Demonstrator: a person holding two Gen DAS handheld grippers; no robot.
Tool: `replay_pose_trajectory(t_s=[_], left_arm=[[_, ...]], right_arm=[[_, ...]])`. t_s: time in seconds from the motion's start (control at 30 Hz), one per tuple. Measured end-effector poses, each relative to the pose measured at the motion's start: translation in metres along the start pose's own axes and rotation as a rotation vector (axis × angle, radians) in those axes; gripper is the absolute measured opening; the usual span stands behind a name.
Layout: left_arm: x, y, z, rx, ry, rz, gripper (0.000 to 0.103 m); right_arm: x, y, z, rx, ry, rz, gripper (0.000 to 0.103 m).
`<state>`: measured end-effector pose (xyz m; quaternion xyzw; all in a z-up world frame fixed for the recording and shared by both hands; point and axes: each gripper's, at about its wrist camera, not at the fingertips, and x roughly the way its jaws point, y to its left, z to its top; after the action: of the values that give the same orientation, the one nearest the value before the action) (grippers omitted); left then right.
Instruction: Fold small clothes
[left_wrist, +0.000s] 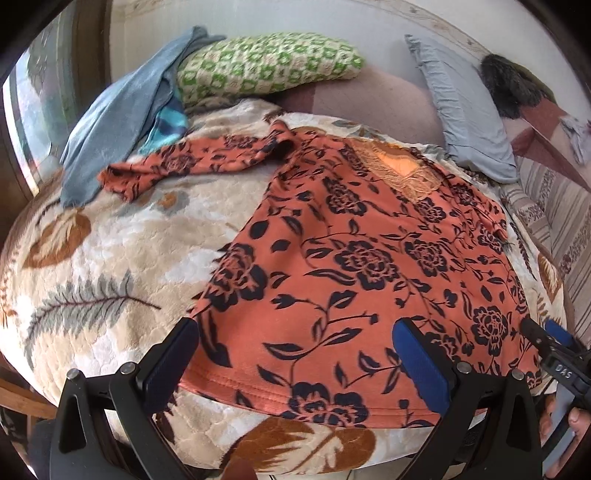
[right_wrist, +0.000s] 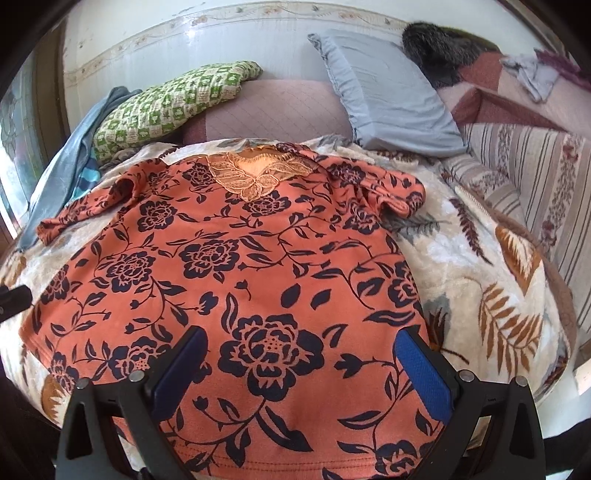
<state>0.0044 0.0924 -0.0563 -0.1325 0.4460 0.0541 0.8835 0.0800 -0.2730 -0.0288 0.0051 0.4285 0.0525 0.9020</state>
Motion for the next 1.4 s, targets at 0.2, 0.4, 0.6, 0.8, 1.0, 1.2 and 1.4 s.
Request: replay_pose_trajectory(t_s=[0.2, 0.4, 0.6, 0.8, 1.0, 1.2, 1.4], left_arm=[[0.033, 0.072, -0.005, -0.232, 0.113, -0.062, 0.103], [0.045, 0.076, -0.011, -0.272, 0.147, -0.136, 0.103], [0.052, 0.061, -0.008, -0.144, 0.21, -0.019, 0.016], [0.024, 0.049, -0.011, -0.102, 0.213, -0.081, 0.008], [-0.031, 0.031, -0.045, -0.109, 0.185, -0.135, 0.008], [0.023, 0.048, -0.079, -0.155, 0.438, -0.072, 0.014], [-0.005, 0.057, -0.052, -0.147, 0.296, 0.012, 0.062]], right_arm=[[0.015, -0.092, -0.007, 0.318, 0.201, 0.043, 0.103], [0.027, -0.121, -0.021, 0.424, 0.317, 0.107, 0.099], [0.051, -0.112, -0.044, 0.412, 0.462, 0.084, 0.027], [0.038, -0.085, -0.033, 0.195, 0.46, 0.021, 0.008], [-0.017, -0.084, -0.019, 0.036, 0.347, -0.088, 0.007], [0.007, -0.118, -0.04, 0.081, 0.447, -0.101, 0.014], [0.009, -0.118, -0.028, 0.09, 0.478, -0.037, 0.016]])
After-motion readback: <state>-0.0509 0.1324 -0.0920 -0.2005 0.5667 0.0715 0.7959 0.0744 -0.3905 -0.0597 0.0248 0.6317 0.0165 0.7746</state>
